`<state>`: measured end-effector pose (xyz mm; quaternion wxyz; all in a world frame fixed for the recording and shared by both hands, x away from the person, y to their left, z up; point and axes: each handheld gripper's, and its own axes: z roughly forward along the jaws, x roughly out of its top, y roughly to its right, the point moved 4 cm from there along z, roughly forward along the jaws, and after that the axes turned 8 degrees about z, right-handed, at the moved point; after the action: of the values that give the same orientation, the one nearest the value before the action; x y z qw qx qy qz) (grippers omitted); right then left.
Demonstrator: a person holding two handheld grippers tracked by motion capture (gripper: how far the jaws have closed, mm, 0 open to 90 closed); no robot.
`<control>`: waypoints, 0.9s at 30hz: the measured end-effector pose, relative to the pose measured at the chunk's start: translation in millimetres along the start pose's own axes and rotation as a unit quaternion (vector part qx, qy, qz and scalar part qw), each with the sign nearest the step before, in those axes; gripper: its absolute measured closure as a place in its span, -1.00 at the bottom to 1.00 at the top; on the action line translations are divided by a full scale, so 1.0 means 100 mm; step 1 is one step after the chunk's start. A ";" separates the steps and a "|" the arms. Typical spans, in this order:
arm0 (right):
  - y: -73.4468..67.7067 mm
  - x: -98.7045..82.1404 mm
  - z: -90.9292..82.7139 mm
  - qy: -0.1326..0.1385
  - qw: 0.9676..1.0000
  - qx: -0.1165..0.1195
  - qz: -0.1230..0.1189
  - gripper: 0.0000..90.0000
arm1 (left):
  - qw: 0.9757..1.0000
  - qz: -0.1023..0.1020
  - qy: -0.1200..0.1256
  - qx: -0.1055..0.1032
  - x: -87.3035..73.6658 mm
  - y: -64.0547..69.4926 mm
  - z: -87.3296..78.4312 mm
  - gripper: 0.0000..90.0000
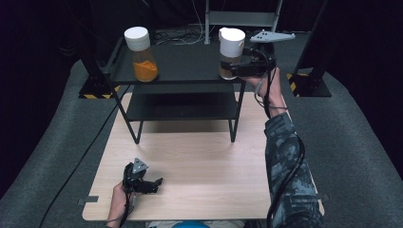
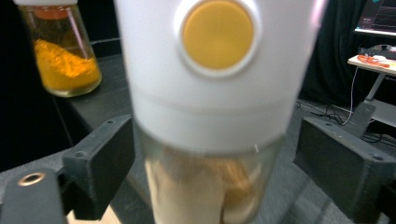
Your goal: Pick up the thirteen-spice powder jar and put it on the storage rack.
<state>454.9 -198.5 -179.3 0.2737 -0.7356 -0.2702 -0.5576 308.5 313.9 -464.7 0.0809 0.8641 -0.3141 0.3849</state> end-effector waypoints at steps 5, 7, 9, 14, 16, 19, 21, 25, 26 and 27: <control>-0.01 -0.02 -0.17 -0.017 1.000 -0.003 -0.019 -0.89 | 1.000 0.000 0.000 0.000 0.00 0.00 0.00 -0.94; -0.02 -0.05 -0.24 -0.021 0.999 -0.003 -0.025 -0.91 | 1.000 -0.001 0.001 0.000 0.00 0.00 0.00 -0.94; -0.03 -0.08 -0.31 -0.031 0.999 -0.005 -0.034 -0.93 | 1.000 0.000 0.000 0.000 0.00 0.00 0.00 -0.94; -0.07 -0.27 -0.45 -0.053 0.997 -0.008 -0.052 -0.96 | 1.000 0.000 0.000 0.000 0.00 0.00 0.00 -0.94; -0.08 -0.37 -0.50 -0.063 0.996 -0.009 -0.057 -0.96 | 1.000 0.000 0.000 0.000 0.00 0.00 0.00 -0.94; -0.09 -0.54 -0.55 -0.075 0.995 -0.012 -0.064 -0.97 | 1.000 0.000 -0.001 0.000 0.00 0.00 0.00 -0.94; -0.09 -0.66 -0.59 -0.080 0.995 -0.011 -0.063 -0.97 | 1.000 0.000 -0.001 0.000 0.00 0.00 0.00 -0.94; -0.10 -0.92 -0.65 -0.093 0.994 -0.009 -0.061 -0.97 | 1.000 0.000 -0.001 0.000 0.00 0.00 0.00 -0.94; -0.10 -0.98 -0.66 -0.096 0.993 -0.009 -0.060 -0.97 | 1.000 0.000 -0.001 0.000 0.00 0.00 0.00 -0.94; -0.10 -1.04 -0.67 -0.102 0.993 -0.008 -0.059 -0.97 | 1.000 0.000 -0.001 0.000 0.00 0.00 0.00 -0.94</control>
<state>379.0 -248.0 -263.3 0.2055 -0.7733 -0.3358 -0.4970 308.7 313.8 -464.6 0.0805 0.8643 -0.3141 0.3844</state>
